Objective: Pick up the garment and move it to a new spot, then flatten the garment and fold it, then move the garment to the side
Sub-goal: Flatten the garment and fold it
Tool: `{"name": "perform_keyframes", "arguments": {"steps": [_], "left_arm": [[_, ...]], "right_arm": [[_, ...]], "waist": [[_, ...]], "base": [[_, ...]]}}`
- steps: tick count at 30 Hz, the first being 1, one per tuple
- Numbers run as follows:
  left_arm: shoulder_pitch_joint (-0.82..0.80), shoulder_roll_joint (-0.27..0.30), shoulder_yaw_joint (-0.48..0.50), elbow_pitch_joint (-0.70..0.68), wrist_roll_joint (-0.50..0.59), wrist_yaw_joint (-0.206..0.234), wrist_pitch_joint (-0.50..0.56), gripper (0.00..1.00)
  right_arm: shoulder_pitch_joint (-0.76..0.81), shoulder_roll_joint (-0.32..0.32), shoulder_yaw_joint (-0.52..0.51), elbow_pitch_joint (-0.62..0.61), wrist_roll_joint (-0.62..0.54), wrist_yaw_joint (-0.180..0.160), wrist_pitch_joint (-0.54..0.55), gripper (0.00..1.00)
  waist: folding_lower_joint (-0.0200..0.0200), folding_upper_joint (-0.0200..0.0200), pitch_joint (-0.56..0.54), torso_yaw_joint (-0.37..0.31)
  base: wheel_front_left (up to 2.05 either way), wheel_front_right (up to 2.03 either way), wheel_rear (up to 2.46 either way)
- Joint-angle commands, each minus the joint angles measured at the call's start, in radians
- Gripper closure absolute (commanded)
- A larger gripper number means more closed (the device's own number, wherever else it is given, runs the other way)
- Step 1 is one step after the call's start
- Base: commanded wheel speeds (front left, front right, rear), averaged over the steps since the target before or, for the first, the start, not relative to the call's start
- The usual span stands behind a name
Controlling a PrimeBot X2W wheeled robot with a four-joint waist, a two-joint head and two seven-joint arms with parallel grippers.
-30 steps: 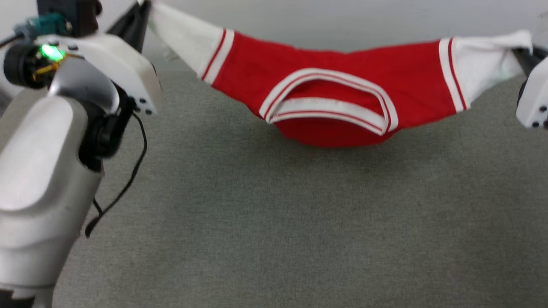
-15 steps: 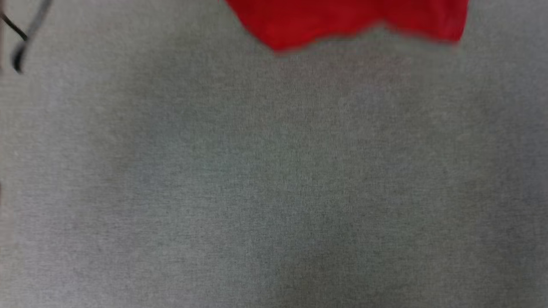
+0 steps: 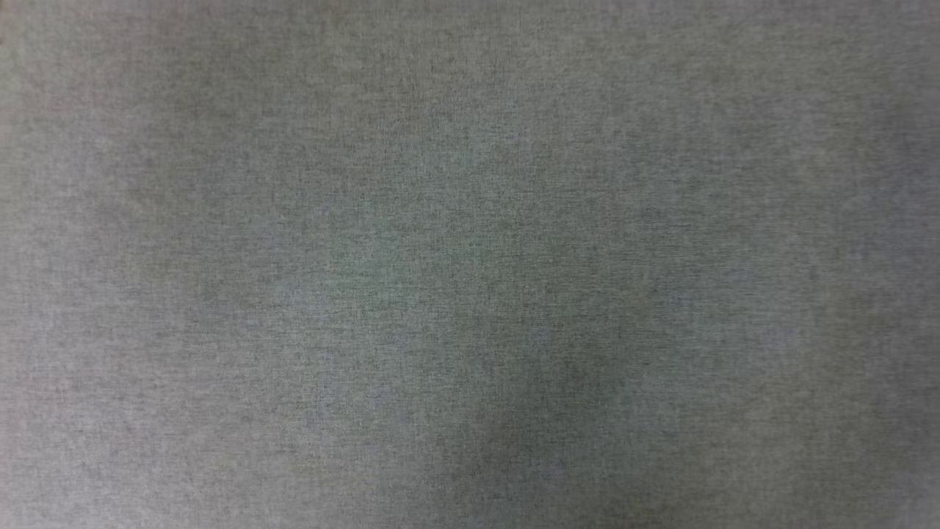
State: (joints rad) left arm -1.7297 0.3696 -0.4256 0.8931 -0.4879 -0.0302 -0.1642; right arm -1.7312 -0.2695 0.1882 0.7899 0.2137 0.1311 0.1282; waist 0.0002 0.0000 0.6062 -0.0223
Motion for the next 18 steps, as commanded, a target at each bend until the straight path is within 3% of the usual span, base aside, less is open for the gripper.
{"name": "perform_keyframes", "arguments": {"steps": [1, 10, 18], "left_arm": [[0.012, -0.003, -0.002, 0.007, -0.002, -0.004, -0.01, 1.0], [0.105, -0.065, 0.024, 0.162, -0.064, -0.048, -0.082, 1.0], [0.353, -0.069, 0.077, 0.175, -0.096, -0.073, -0.102, 1.0]], "right_arm": [[-0.013, 0.0, 0.003, 0.01, 0.009, -0.001, -0.009, 1.0], [0.057, 0.011, 0.051, 0.222, 0.066, -0.001, -0.086, 1.0], [0.284, 0.028, 0.106, 0.327, 0.154, -0.001, -0.182, 1.0]], "waist": [[-0.0002, 0.0, 0.017, 0.007], [-0.0002, 0.0, 0.042, 0.028], [-0.0002, 0.0, -0.094, 0.019]], "base": [[0.0, 0.0, 0.0], [0.0, 0.0, 0.0], [0.0, 0.0, 0.0]]}}
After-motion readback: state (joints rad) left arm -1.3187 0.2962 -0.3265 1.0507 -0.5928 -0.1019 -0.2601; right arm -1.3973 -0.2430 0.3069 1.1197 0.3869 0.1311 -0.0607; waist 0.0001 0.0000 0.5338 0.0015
